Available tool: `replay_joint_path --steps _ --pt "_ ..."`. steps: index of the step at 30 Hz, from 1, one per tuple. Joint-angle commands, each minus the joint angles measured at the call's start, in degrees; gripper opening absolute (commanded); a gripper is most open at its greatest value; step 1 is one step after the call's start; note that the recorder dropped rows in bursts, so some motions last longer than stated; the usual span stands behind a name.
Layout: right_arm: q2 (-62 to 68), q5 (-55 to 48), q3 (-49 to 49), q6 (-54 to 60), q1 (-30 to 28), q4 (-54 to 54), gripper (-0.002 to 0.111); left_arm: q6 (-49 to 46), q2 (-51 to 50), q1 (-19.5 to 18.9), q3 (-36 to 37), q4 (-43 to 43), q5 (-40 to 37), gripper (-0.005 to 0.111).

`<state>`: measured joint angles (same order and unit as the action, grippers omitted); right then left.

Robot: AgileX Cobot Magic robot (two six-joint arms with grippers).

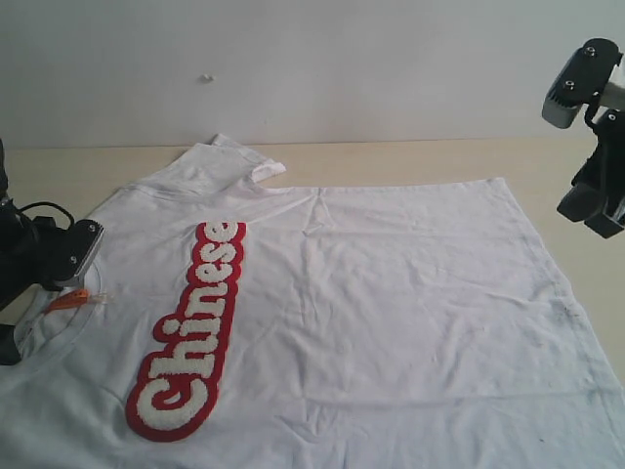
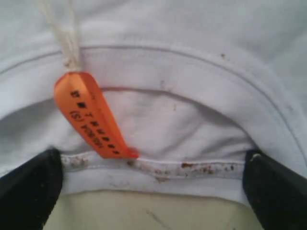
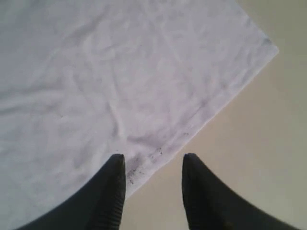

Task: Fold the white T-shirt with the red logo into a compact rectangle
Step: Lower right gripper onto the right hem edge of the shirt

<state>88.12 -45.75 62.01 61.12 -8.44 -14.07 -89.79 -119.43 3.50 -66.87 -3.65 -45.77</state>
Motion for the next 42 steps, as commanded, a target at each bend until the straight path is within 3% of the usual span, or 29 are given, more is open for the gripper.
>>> replay_joint_path --steps 1,8,14,16,22,32,36,38,42 --pt "-4.0 -4.1 0.7 1.6 -0.3 -0.5 0.039 0.1 -12.2 -0.7 5.8 -0.4 7.1 0.105" --pt "-10.5 -13.0 0.7 11.3 -0.3 -4.1 0.042 0.1 -12.2 -0.7 5.8 -0.4 7.1 0.105" --pt "-12.3 -17.5 0.7 6.1 -0.3 -4.6 0.080 0.1 -12.2 -0.7 5.8 -0.4 7.1 0.105" --pt "-12.4 -17.6 0.7 6.9 -0.3 -5.9 0.086 0.1 -12.2 -0.7 5.8 -0.4 7.1 0.105" --pt "-12.2 -15.6 0.7 14.5 -0.3 -5.7 0.087 0.1 -12.2 -0.7 5.8 -0.4 7.1 0.105" --pt "-12.2 -15.8 0.7 8.7 -0.3 -3.7 0.087 0.1 -12.2 -0.7 5.8 -0.4 7.1 0.105" --pt "-11.9 -21.3 0.6 23.5 -0.3 -3.2 0.087 0.1 -12.2 -0.7 5.9 -0.4 7.6 0.105" --pt "-11.1 -21.9 0.6 24.3 -0.3 2.3 0.087 0.1 -12.2 -0.7 5.9 -0.4 7.6 0.105" --pt "-7.5 -21.9 0.7 15.3 -0.3 16.3 0.087 0.1 -12.2 -0.7 5.9 -0.4 7.6 0.105"
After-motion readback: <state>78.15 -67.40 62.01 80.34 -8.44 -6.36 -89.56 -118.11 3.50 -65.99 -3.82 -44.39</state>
